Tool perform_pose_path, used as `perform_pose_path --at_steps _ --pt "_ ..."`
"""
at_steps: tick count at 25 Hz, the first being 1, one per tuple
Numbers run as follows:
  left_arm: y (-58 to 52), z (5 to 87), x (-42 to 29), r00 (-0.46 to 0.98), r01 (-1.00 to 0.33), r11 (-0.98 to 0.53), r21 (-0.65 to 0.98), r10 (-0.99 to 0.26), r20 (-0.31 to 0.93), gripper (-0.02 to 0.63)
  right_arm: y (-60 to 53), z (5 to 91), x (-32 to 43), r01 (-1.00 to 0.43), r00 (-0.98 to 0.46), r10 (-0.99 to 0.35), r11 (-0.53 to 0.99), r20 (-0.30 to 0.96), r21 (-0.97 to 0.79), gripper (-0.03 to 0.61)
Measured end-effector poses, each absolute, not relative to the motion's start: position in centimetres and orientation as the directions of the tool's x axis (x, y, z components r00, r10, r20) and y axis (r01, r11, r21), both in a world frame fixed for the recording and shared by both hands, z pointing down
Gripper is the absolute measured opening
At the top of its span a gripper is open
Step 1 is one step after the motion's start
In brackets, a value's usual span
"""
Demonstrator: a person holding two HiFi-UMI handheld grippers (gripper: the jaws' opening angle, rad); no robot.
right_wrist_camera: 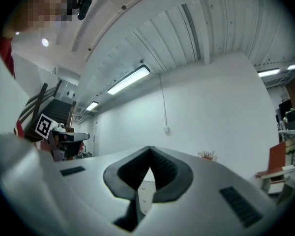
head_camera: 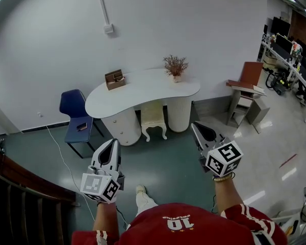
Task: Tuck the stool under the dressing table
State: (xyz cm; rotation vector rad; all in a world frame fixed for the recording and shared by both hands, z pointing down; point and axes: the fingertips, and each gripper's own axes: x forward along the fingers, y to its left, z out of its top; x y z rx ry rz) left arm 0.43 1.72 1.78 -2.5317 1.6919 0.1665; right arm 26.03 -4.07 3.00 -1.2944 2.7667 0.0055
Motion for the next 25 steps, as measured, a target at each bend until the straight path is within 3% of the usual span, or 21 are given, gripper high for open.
perform_pose_path --at_steps 6,25 --pt "3.1 2.2 2.0 0.399 -0.915 -0.404 -0.004 -0.9 -0.176 0.003 -1.7 3.1 24.9 -0.701 -0.696 -0.707 0.707 -0.121 -0.094 0.003" --pt "4.4 2.9 1.1 0.341 -0.94 -0.339 -0.04 -0.926 -0.162 0.005 -1.0 3.9 25.7 -0.803 -0.594 -0.801 0.596 -0.075 -0.005 0.005"
